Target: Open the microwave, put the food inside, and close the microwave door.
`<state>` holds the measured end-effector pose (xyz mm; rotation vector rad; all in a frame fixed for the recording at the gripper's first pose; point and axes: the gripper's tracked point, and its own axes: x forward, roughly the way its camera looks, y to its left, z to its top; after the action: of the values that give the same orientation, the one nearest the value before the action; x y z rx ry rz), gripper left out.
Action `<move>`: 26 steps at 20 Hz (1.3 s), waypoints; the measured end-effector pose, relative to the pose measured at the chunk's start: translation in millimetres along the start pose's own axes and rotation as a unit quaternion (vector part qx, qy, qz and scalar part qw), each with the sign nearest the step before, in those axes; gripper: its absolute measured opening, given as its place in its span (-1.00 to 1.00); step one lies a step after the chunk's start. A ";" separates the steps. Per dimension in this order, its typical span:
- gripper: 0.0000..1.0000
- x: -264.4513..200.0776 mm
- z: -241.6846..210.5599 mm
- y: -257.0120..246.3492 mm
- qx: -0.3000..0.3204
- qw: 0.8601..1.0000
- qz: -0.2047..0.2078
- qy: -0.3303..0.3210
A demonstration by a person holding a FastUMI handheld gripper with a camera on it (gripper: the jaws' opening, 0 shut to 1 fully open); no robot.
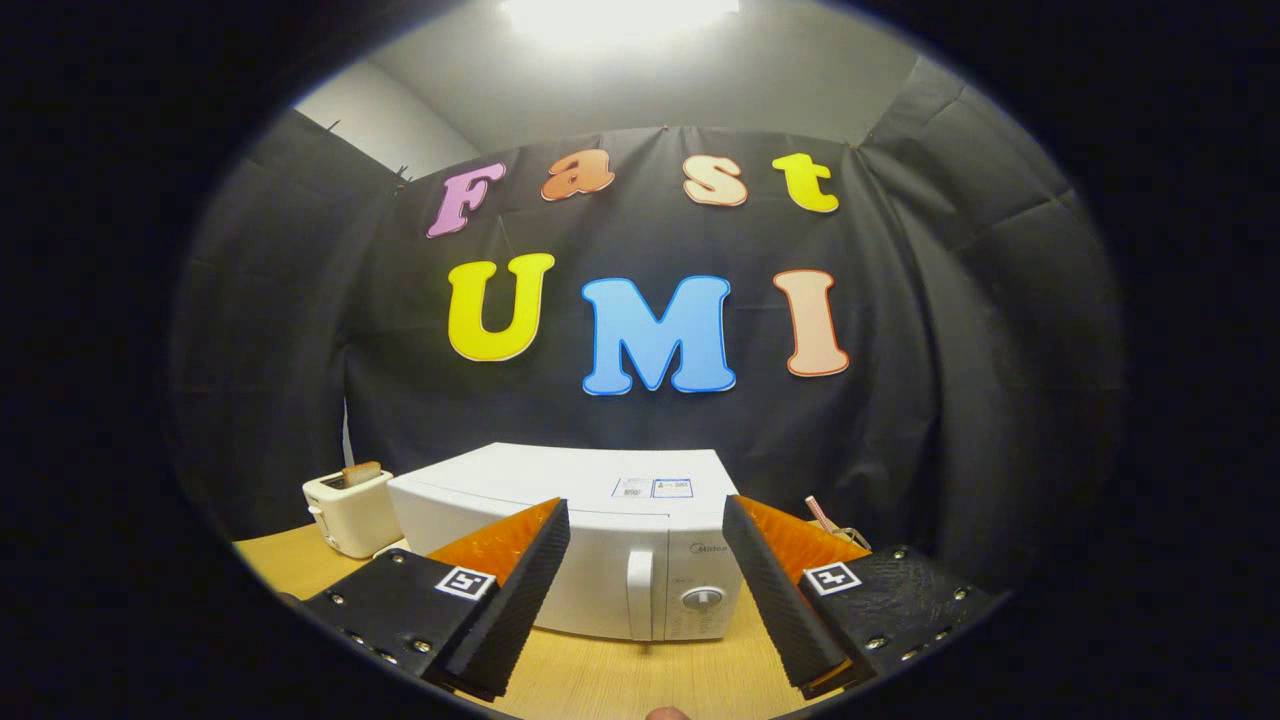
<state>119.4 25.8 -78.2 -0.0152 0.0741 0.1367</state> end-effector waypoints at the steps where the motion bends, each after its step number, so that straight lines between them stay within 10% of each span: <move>1: 0.93 7.6 -6.8 -0.9 -0.003 1.000 0.001 0.005; 17: 0.92 81.3 -137.6 9.2 -0.008 0.991 -0.001 0.133; 26: -0.42 93.0 -157.6 10.8 0.025 0.985 -0.018 0.171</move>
<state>198.4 45.9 -242.4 0.0102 0.4207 0.0943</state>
